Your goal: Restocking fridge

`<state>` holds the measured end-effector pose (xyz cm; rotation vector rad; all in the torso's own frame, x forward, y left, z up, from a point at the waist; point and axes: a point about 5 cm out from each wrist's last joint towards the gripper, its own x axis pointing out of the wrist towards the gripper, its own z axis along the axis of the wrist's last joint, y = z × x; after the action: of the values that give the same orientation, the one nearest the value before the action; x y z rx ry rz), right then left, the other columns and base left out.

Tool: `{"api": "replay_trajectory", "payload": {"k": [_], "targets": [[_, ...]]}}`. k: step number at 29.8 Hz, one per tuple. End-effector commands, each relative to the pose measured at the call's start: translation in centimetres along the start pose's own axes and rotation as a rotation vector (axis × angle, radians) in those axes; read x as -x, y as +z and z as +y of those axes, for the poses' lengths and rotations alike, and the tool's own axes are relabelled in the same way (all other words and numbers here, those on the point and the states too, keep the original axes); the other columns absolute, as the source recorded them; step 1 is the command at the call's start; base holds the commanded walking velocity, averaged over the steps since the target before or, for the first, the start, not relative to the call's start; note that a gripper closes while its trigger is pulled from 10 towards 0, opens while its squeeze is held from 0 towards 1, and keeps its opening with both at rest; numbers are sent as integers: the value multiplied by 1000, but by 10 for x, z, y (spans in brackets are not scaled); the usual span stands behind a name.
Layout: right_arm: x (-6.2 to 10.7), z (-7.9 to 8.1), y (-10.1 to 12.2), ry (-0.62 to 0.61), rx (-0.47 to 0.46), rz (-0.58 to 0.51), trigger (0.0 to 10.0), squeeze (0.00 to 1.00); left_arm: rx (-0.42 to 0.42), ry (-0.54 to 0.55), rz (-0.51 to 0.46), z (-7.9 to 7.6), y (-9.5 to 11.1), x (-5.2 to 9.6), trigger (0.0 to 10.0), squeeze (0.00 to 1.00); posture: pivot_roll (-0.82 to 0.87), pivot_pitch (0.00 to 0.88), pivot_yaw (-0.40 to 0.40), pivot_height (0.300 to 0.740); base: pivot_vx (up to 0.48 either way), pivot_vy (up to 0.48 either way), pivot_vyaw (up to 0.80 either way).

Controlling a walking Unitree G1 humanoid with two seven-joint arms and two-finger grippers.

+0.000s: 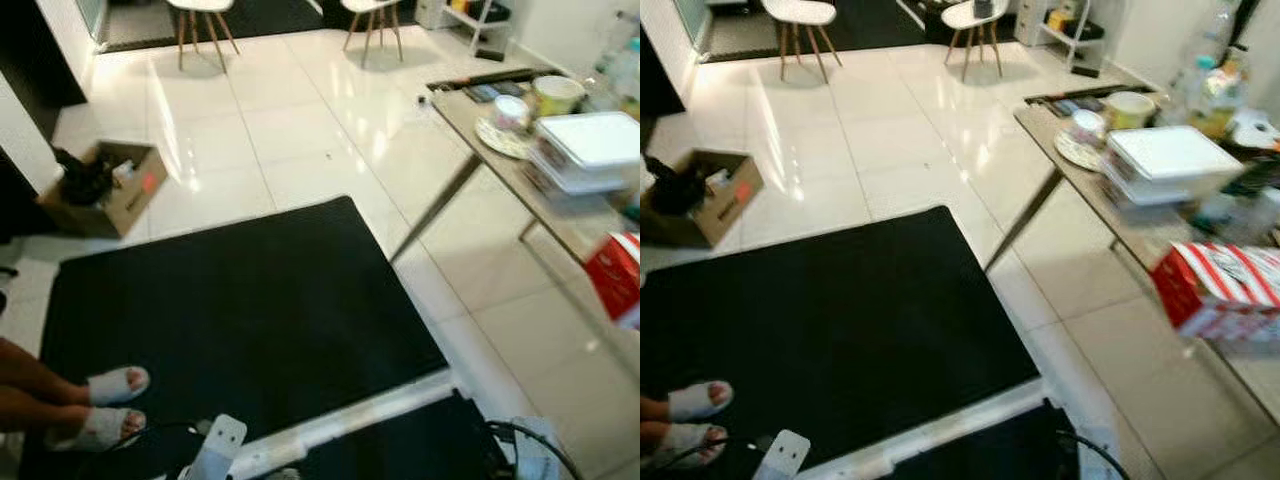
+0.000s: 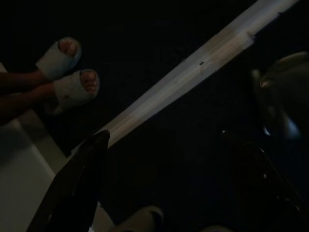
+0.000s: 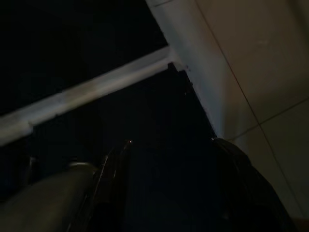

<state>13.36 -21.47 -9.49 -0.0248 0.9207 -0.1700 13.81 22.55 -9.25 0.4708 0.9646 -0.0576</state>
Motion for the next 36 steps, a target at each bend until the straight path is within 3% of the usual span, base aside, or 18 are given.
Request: {"api": "replay_trajectory", "payload": {"k": [1,10,36], "targets": [[3,-8,-8,-23,-12,26,10000,0,-5,-11,7,-3,-2,1,10000,0,-44,69,-20,740,0,0,0],[2,-8,-7,-24,-16,26,10000,0,3,-13,6,-3,-2,1,10000,0,-44,68,-22,740,0,0,-238],[2,-9,-7,-24,-17,29,10000,0,21,-17,-2,-5,0,1,10000,0,-44,67,-25,740,0,0,-784]]}}
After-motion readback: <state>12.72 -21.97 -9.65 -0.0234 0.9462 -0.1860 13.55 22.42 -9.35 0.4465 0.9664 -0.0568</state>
